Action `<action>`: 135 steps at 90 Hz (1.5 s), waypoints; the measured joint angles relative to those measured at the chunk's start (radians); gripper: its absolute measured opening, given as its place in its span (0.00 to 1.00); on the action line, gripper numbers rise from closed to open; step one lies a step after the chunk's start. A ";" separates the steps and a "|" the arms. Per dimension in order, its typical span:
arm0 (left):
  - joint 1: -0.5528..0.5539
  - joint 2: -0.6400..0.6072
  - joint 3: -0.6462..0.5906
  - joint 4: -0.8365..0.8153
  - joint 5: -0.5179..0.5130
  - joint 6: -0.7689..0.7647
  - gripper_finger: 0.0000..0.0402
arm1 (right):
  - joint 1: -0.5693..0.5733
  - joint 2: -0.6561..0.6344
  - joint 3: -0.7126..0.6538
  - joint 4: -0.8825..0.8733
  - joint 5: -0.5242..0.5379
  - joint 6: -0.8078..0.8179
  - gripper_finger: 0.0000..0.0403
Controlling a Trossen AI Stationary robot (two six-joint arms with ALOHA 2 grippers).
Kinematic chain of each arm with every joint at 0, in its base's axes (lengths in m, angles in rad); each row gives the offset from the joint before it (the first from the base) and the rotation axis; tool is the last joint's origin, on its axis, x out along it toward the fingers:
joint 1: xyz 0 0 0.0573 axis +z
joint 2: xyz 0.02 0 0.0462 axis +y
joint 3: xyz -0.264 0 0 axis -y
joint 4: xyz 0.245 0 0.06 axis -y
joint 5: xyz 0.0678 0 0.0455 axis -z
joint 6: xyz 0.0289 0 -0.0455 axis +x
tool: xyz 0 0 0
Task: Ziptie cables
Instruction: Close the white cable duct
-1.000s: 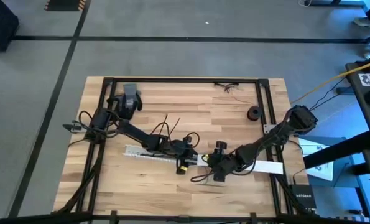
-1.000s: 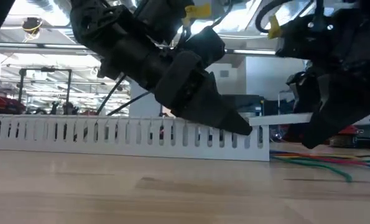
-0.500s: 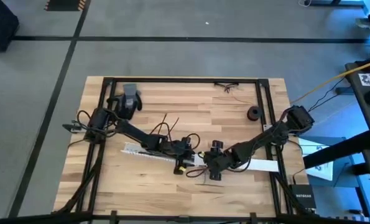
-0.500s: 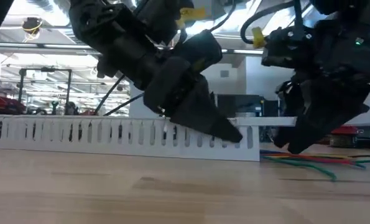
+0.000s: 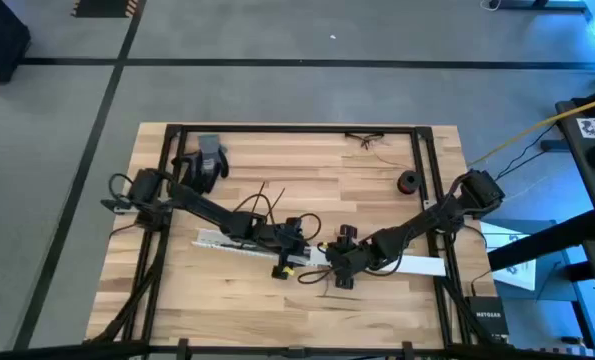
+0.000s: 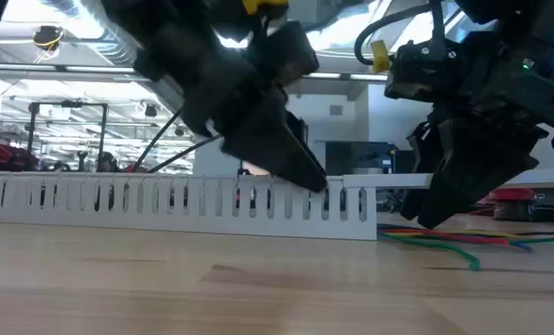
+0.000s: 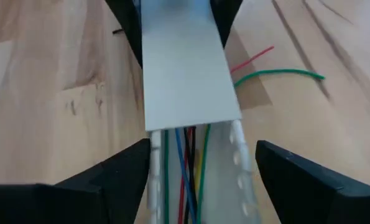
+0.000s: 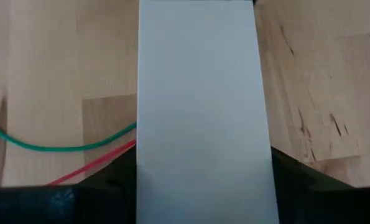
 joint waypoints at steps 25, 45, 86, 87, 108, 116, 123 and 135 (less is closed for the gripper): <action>-0.012 0.035 -0.017 -0.005 -0.015 -0.061 0.65 | 0.001 0.000 -0.003 0.016 -0.009 -0.001 0.54; -0.014 0.067 -0.016 0.039 -0.005 -0.071 0.53 | 0.003 0.000 -0.005 0.037 -0.018 -0.004 0.54; -0.014 0.070 -0.017 0.061 0.006 -0.077 0.53 | -0.009 0.004 -0.009 0.141 -0.113 0.023 0.54; -0.014 0.070 -0.017 0.061 0.006 -0.077 0.53 | -0.009 0.004 -0.009 0.141 -0.117 0.023 0.54; -0.014 0.071 -0.016 0.057 0.006 -0.080 0.53 | -0.013 0.003 -0.004 0.129 -0.207 0.033 0.54; -0.013 0.071 -0.016 0.054 0.006 -0.080 0.53 | -0.013 0.003 -0.004 0.127 -0.230 0.031 0.54; -0.013 0.071 -0.016 0.054 0.003 -0.080 0.53 | -0.013 0.003 -0.003 0.128 -0.232 0.024 0.54; -0.008 0.071 -0.015 0.050 -0.003 -0.083 0.53 | -0.013 0.003 -0.003 0.130 -0.228 0.019 0.54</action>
